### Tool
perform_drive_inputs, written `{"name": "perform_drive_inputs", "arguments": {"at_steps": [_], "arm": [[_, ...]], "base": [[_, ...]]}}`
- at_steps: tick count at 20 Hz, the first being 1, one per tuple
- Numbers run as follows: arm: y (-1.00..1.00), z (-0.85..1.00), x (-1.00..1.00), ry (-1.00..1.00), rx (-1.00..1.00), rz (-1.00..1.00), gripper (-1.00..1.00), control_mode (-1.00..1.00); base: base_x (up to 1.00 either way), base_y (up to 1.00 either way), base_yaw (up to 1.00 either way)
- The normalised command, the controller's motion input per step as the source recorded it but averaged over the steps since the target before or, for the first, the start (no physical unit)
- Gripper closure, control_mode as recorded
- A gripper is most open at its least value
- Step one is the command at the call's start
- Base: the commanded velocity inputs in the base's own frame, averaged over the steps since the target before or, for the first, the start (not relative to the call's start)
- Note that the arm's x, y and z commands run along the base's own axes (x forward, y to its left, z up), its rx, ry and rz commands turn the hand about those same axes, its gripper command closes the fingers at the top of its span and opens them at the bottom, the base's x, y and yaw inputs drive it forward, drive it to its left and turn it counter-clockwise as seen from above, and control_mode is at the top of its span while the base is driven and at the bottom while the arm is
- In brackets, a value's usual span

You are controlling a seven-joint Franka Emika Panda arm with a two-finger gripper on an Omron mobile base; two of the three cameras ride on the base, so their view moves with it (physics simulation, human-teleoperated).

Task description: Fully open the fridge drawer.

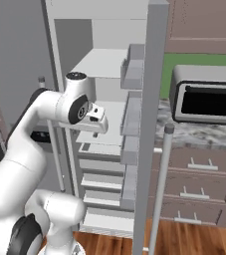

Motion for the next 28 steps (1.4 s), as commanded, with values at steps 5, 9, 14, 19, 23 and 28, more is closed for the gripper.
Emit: {"name": "perform_drive_inputs", "arguments": {"at_steps": [5, 9, 14, 19, 23, 28], "arm": [[-0.3, -0.47, 0.08, -0.04, 0.0, 0.0, -1.0, -1.0], [-0.01, -0.54, 0.26, -0.15, 0.0, 0.0, -1.0, -1.0], [-0.01, -0.32, 0.36, -0.03, 0.0, 0.0, -1.0, -1.0], [-0.01, -0.24, 0.57, 0.05, 0.0, 0.0, -1.0, -1.0], [0.0, -0.37, 0.5, 0.13, 0.0, 0.01, -1.0, -1.0], [0.0, -0.48, 0.4, 0.05, 0.0, 0.02, -1.0, -1.0]], "base": [[0.0, 0.0, 0.0], [0.0, 0.0, 0.0], [0.0, 0.0, 0.0], [0.0, 0.0, 0.0], [0.0, 0.0, 0.0], [0.0, 0.0, 0.0]]}}
